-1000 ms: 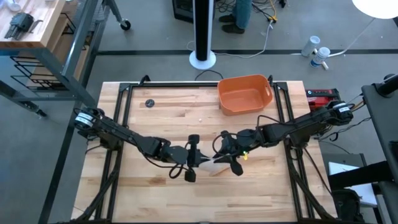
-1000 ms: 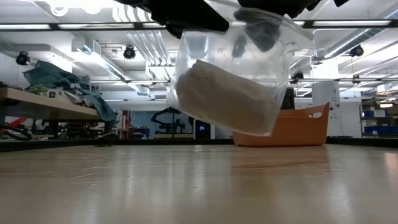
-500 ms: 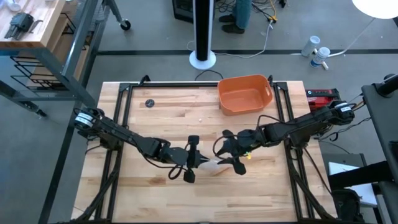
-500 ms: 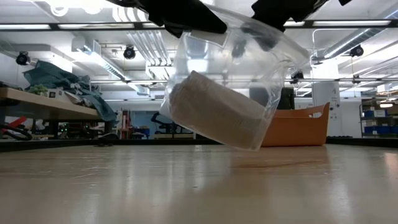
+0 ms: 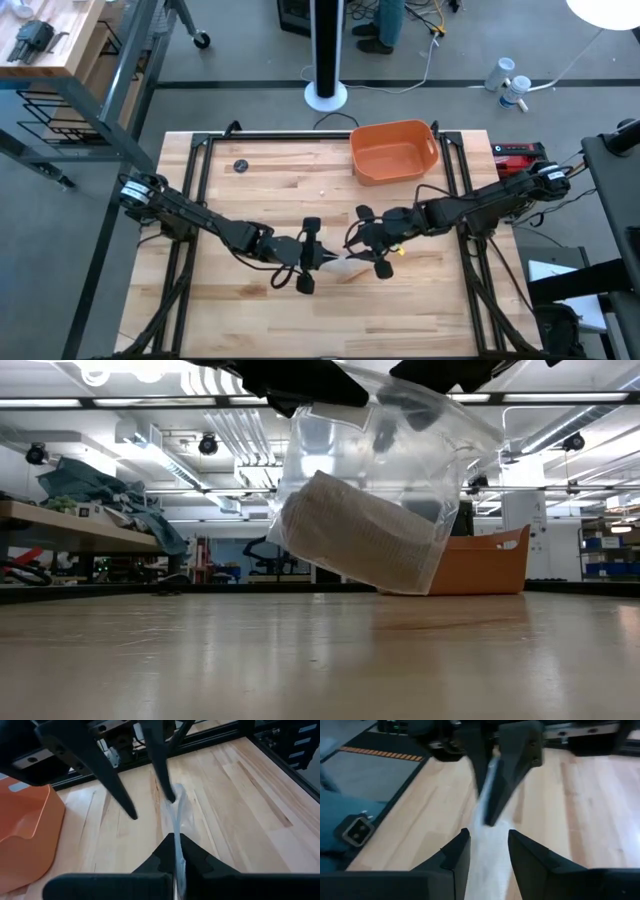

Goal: Roll bandage
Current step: Close the transparent zip bag

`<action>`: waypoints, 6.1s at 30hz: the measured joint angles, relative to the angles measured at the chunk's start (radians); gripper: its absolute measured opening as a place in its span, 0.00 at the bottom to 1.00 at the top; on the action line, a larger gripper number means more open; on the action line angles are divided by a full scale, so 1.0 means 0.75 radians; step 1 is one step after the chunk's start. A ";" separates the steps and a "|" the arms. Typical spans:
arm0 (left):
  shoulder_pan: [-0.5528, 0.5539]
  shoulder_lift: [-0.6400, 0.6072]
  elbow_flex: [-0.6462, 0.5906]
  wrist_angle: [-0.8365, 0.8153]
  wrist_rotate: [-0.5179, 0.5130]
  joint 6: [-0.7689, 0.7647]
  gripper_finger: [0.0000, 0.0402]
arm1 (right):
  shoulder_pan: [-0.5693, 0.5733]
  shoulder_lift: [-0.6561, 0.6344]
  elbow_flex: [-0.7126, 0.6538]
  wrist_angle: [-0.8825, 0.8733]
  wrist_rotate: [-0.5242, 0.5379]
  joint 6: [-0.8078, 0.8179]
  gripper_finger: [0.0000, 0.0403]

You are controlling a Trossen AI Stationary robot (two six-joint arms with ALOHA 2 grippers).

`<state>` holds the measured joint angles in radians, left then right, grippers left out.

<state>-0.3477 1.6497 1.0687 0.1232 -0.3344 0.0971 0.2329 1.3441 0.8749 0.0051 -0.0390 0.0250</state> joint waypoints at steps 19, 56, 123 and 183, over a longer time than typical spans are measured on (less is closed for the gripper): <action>0.004 0.000 0.000 -0.058 -0.068 -0.045 0.00 | -0.004 -0.010 0.003 -0.013 0.078 0.138 0.12; 0.006 0.000 0.000 0.007 -0.100 -0.001 0.00 | -0.006 0.052 0.044 -0.021 0.019 0.146 0.02; 0.006 0.000 0.000 -0.018 -0.053 -0.008 0.00 | -0.020 0.052 0.043 -0.271 -0.098 0.210 0.05; 0.006 -0.001 0.000 -0.061 -0.054 -0.052 0.00 | -0.029 0.058 0.027 -0.350 -0.157 0.259 0.32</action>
<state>-0.3433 1.6493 1.0687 0.0774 -0.3746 0.0578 0.2111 1.3876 0.8955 -0.2574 -0.1570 0.2192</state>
